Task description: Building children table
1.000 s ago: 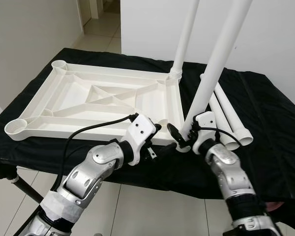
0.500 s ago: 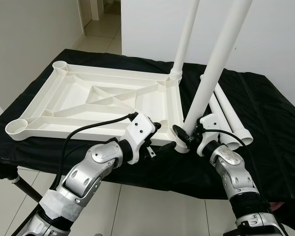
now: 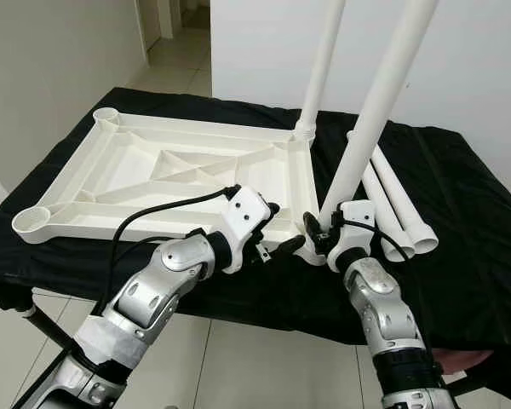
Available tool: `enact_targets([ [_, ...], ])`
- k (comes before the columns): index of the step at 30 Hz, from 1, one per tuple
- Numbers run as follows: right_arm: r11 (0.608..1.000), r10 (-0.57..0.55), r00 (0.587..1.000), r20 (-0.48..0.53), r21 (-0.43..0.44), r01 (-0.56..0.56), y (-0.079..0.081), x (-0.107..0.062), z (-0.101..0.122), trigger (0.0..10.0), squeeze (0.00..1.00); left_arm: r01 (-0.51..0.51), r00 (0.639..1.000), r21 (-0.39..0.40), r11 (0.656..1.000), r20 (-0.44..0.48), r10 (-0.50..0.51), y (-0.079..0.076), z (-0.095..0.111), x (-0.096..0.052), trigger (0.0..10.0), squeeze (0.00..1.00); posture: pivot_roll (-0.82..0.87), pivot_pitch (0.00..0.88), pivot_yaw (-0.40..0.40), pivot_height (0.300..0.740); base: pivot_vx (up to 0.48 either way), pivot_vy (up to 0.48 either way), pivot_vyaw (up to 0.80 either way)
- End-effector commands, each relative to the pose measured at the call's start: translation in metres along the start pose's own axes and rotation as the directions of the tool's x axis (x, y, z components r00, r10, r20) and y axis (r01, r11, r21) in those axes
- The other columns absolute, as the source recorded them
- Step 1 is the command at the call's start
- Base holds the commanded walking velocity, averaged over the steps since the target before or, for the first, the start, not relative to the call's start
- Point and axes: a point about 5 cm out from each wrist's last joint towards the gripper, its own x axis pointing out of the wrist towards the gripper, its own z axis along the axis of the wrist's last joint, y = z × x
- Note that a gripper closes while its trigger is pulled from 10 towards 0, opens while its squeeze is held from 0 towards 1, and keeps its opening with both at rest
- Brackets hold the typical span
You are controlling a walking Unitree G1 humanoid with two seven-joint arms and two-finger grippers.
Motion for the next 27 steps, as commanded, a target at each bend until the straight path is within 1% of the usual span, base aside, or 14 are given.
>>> enact_targets([
  [1, 0.982, -0.181, 0.975, -0.13, 0.03, 0.186, -0.009, -0.01, -0.026, 10.0, 0.0, 0.153, 0.988, 0.007, 0.988, 0.007, -0.153, -0.007, 0.001, 0.001, 10.0, 0.0, -0.12, 0.0, -0.006, 0.74, 0.0, 0.0, 0.0],
  [6, 0.98, -0.187, 0.976, -0.113, 0.043, 0.193, -0.002, -0.012, -0.022, 10.0, 0.0, 0.16, 0.987, 0.013, 0.987, 0.006, -0.16, -0.008, 0.0, 0.003, 10.0, 0.0, -0.13, 0.0, 0.002, 0.74, 0.0, 0.0, 0.0],
  [7, 0.981, -0.182, 0.978, -0.103, 0.047, 0.188, -0.002, -0.012, -0.021, 10.0, 0.36, 0.162, 0.987, 0.011, 0.987, 0.009, -0.162, -0.007, 0.0, 0.004, 10.0, 0.0, -0.14, 0.0, -0.003, 0.74, 0.0, 0.0, 0.0],
  [8, 0.982, -0.166, 0.982, -0.09, 0.078, 0.174, 0.0, -0.013, -0.019, 10.0, 1.0, 0.163, 0.987, 0.012, 0.987, 0.012, -0.163, -0.006, 0.001, 0.005, 10.0, 0.0, -0.14, 0.0, -0.001, 0.74, 0.0, 0.0, 0.0],
  [13, 0.984, -0.109, 0.994, -0.016, 0.14, 0.11, 0.005, -0.013, -0.008, 10.0, 1.0, 0.154, 0.988, 0.023, 0.988, 0.026, -0.155, -0.002, 0.006, 0.008, 10.0, 0.0, -0.13, 0.0, -0.005, 0.74, 0.0, 0.0, 0.0],
  [18, 0.993, -0.013, 1.0, 0.024, 0.12, 0.01, 0.008, -0.012, -0.001, 10.0, 1.0, 0.141, 0.99, 0.032, 0.99, 0.022, -0.142, -0.001, 0.006, 0.005, 10.0, 0.0, -0.11, 0.0, -0.009, 0.74, 0.0, 0.0, 0.0],
  [19, 0.994, 0.051, 0.998, 0.041, 0.09, -0.054, 0.007, -0.012, 0.002, 10.0, 0.0, 0.141, 0.99, 0.027, 0.99, 0.019, -0.142, -0.002, 0.005, 0.004, 10.0, 0.0, -0.1, 0.0, -0.004, 0.74, 0.0, 0.0, 0.0],
  [20, 0.992, 0.102, 0.993, 0.055, 0.067, -0.105, 0.005, -0.012, 0.005, 10.0, 0.0, 0.143, 0.989, 0.023, 0.989, 0.018, -0.144, -0.004, 0.004, 0.002, 10.0, 0.0, -0.1, 0.0, -0.003, 0.74, 0.0, 0.0, 0.0],
  [22, 0.992, 0.102, 0.993, 0.055, 0.067, -0.105, 0.005, -0.012, 0.005, 10.0, 0.0, 0.143, 0.989, 0.023, 0.989, 0.018, -0.144, -0.004, 0.004, 0.002, 10.0, 0.0, -0.1, 0.0, -0.003, 0.74, 0.0, 0.0, 0.0],
  [23, 0.987, 0.16, 0.985, 0.07, 0.016, -0.161, 0.001, -0.011, 0.007, 10.0, 0.0, 0.145, 0.989, 0.017, 0.989, 0.013, -0.145, -0.005, 0.002, 0.001, 10.0, 0.0, -0.09, 0.0, -0.002, 0.74, 0.0, 0.0, 0.0],
  [24, 0.987, 0.16, 0.985, 0.07, 0.016, -0.161, 0.001, -0.011, 0.007, 10.0, 0.0, 0.145, 0.989, 0.017, 0.989, 0.013, -0.145, -0.005, 0.002, 0.001, 10.0, 0.0, -0.09, 0.0, -0.002, 0.74, 0.0, 0.0, 0.0],
  [25, 0.973, 0.228, 0.971, 0.068, -0.04, -0.225, -0.005, -0.009, 0.008, 10.0, 0.0, 0.146, 0.989, 0.014, 0.989, 0.01, -0.146, -0.007, 0.001, 0.0, 10.0, 0.0, -0.09, 0.0, -0.008, 0.74, 0.0, 0.0, 0.0],
  [26, 0.94, 0.329, 0.943, 0.049, -0.115, -0.322, -0.013, -0.004, 0.01, 10.0, 0.0, 0.156, 0.988, 0.005, 0.988, 0.012, -0.156, -0.011, -0.001, -0.002, 10.0, 0.0, -0.09, 0.0, -0.008, 0.74, 0.0, 0.0, 0.0],
  [27, 0.94, 0.329, 0.943, 0.049, -0.115, -0.322, -0.013, -0.004, 0.01, 10.0, 0.0, 0.156, 0.988, 0.005, 0.988, 0.012, -0.156, -0.011, -0.001, -0.002, 10.0, 0.0, -0.09, 0.0, -0.008, 0.74, 0.0, 0.0, 0.0],
])
